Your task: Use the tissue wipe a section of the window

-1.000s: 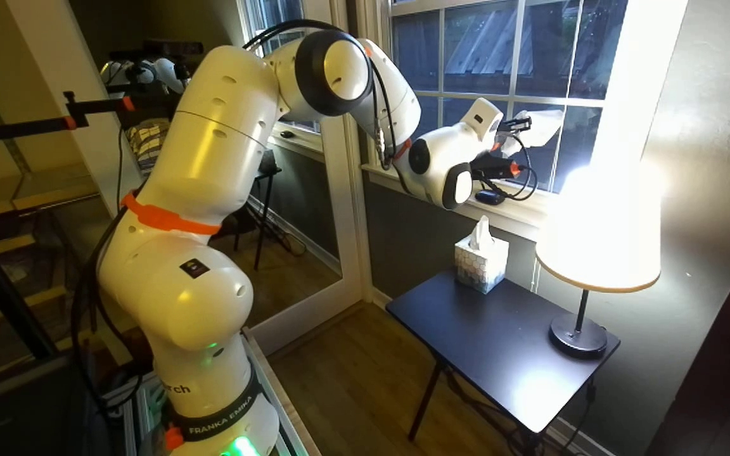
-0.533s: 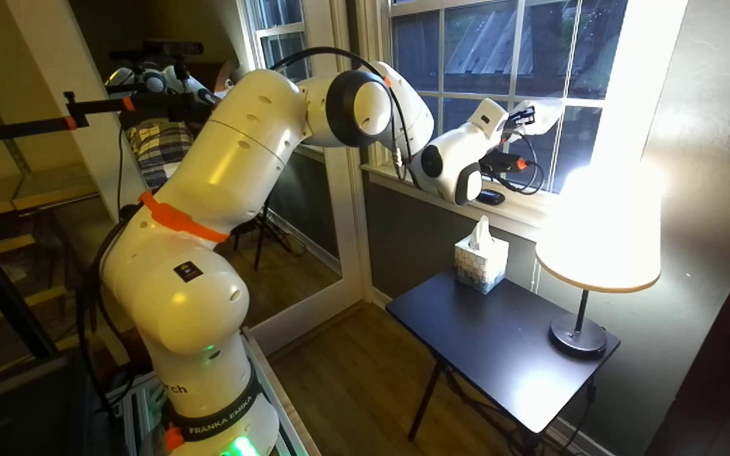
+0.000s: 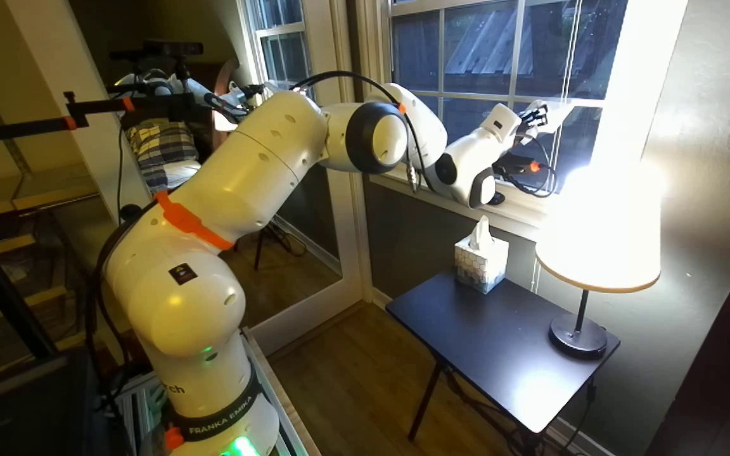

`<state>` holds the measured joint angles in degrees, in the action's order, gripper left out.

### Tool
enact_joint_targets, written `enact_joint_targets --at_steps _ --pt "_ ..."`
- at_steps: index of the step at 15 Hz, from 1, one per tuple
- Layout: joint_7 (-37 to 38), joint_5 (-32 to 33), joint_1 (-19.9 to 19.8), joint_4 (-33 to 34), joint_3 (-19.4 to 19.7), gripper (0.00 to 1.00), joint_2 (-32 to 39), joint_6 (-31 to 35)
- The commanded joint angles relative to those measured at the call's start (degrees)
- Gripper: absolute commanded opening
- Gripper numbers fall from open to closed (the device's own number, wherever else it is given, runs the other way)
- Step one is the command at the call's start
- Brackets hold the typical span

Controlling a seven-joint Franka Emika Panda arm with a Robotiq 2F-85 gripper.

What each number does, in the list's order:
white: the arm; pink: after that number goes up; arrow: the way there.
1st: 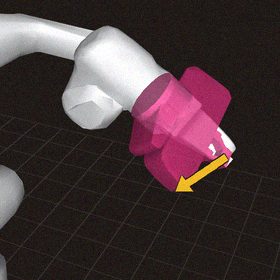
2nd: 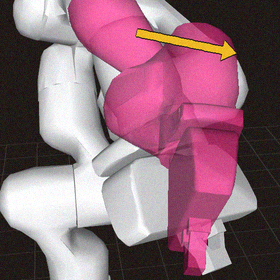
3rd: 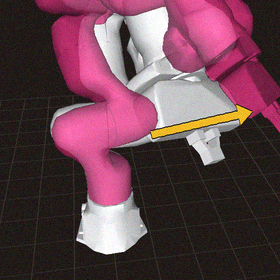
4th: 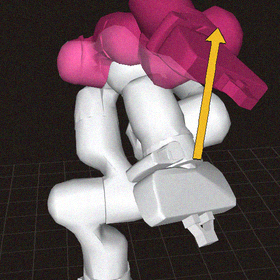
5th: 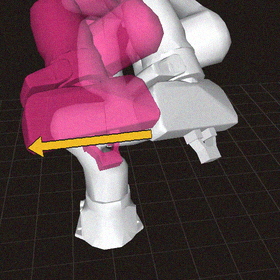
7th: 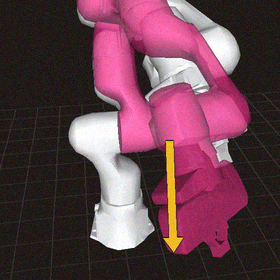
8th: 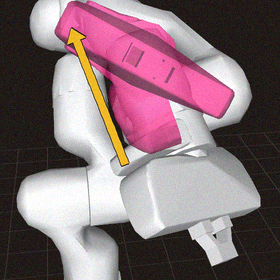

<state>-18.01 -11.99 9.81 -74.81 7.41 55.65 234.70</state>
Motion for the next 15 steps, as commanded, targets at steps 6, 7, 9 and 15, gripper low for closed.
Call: enact_joint_targets --at_steps 6,7,9,15 --pt "0.83 0.77 -1.80 12.29 -2.27 0.00 7.27 -3.23" --pt "0.83 0.64 -1.82 13.22 -2.44 0.00 7.74 -3.96" --pt "0.62 0.42 -1.79 15.07 -2.48 0.00 8.67 -5.82" --pt "0.45 -1.63 -2.49 21.89 -2.44 0.00 12.22 -11.41"
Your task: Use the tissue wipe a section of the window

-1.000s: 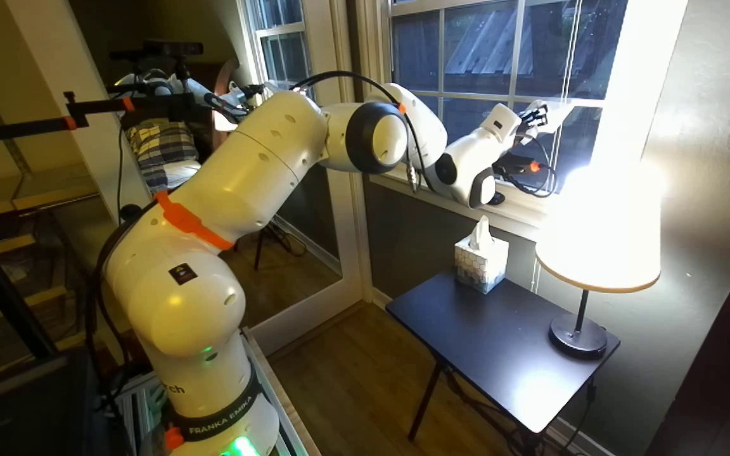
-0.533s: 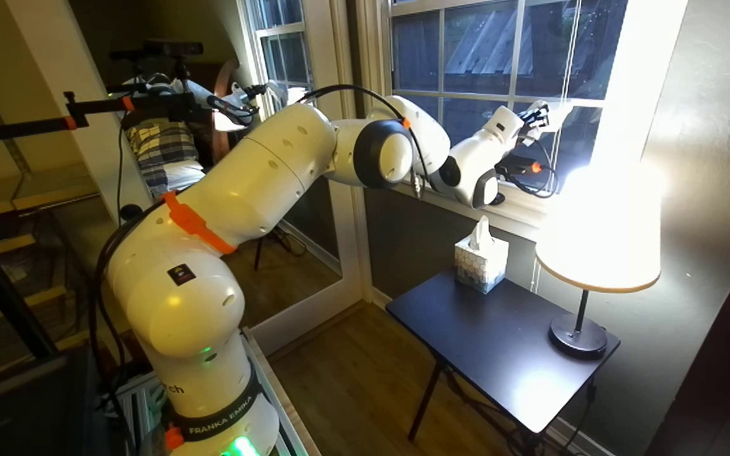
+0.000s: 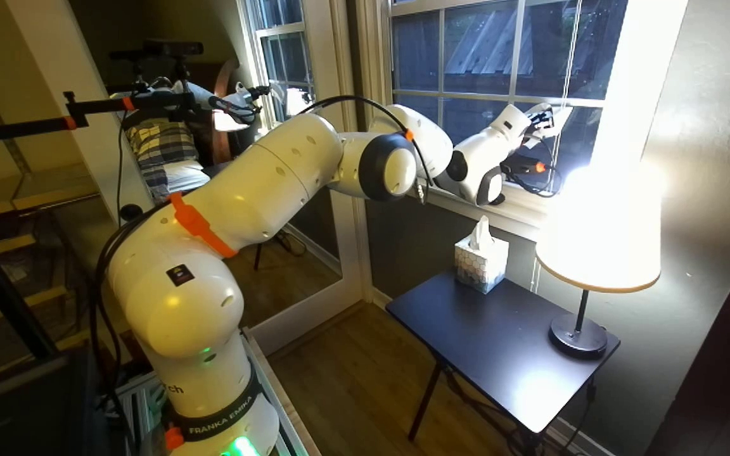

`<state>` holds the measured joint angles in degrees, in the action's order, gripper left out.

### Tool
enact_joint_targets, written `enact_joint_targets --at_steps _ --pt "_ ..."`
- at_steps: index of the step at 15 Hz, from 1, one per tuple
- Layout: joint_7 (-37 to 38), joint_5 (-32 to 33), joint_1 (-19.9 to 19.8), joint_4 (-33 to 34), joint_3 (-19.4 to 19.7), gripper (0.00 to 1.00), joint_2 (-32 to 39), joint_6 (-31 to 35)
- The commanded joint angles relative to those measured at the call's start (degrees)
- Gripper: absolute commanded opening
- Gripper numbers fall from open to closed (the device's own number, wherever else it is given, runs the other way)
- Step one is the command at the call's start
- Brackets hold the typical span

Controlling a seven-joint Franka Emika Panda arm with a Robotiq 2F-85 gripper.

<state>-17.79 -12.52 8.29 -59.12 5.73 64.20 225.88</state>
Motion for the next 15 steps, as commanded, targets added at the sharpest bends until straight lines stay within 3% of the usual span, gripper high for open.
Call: enact_joint_targets --at_steps 1,15 --pt "0.47 -1.62 -0.79 7.27 -0.35 0.00 4.26 -3.55" --pt "3.65 -5.84 -1.43 17.59 -0.69 0.00 9.29 -11.66"
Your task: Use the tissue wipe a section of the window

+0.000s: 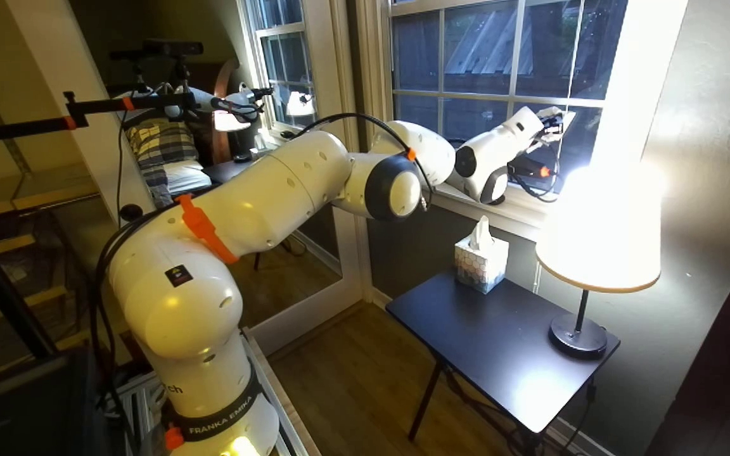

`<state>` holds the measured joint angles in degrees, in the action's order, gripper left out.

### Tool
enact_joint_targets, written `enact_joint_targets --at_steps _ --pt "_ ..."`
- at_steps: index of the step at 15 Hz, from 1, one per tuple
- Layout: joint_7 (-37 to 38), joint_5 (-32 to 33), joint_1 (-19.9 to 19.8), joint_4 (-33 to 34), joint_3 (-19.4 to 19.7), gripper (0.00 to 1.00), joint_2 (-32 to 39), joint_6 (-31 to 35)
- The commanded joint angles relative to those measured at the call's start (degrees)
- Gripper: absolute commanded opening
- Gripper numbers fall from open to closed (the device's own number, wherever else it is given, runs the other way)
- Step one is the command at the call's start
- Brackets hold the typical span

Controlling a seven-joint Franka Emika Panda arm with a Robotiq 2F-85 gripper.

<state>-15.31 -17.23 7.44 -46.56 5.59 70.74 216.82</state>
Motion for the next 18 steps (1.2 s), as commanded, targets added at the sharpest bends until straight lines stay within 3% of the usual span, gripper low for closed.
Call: enact_joint_targets --at_steps 1,6,8,18 --pt "0.47 -0.08 -0.01 0.38 0.00 0.01 0.27 0.00" --pt "0.95 -0.21 -0.05 1.47 -0.01 0.01 0.96 0.00" --pt "3.38 2.09 -0.88 2.41 -2.66 0.00 1.07 -2.41" --pt "14.51 11.48 -0.41 5.11 -7.95 0.00 2.79 -6.37"
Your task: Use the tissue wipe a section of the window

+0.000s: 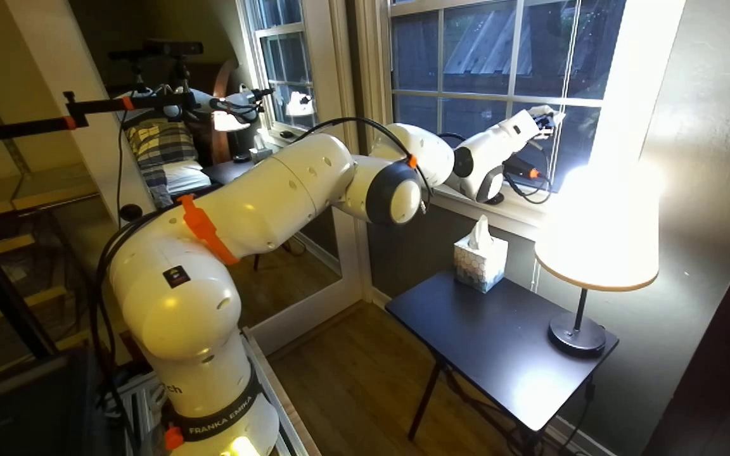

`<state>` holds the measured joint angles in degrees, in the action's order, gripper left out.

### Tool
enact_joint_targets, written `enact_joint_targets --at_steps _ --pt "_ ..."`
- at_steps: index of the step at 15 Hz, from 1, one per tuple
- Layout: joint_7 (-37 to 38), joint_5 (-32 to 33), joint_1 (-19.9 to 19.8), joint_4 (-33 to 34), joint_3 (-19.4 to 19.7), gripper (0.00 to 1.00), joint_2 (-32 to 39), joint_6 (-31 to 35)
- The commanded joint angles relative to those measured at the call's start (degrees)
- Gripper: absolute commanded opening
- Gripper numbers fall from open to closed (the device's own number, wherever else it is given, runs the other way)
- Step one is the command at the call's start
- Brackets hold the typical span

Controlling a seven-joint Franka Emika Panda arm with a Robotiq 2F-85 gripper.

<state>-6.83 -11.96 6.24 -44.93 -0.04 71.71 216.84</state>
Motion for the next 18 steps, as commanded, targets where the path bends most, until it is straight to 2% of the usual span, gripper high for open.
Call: enact_joint_targets --at_steps 1,7,13,18 --pt "7.84 7.76 0.90 3.34 -3.01 0.00 1.97 -6.04" --pt "16.79 16.49 1.19 1.02 -6.50 0.00 2.64 -7.20" --pt "18.25 15.90 0.33 -1.52 -7.94 0.00 2.56 -8.30" --pt "22.26 18.34 -1.11 -6.24 -9.60 0.00 1.59 -7.41"
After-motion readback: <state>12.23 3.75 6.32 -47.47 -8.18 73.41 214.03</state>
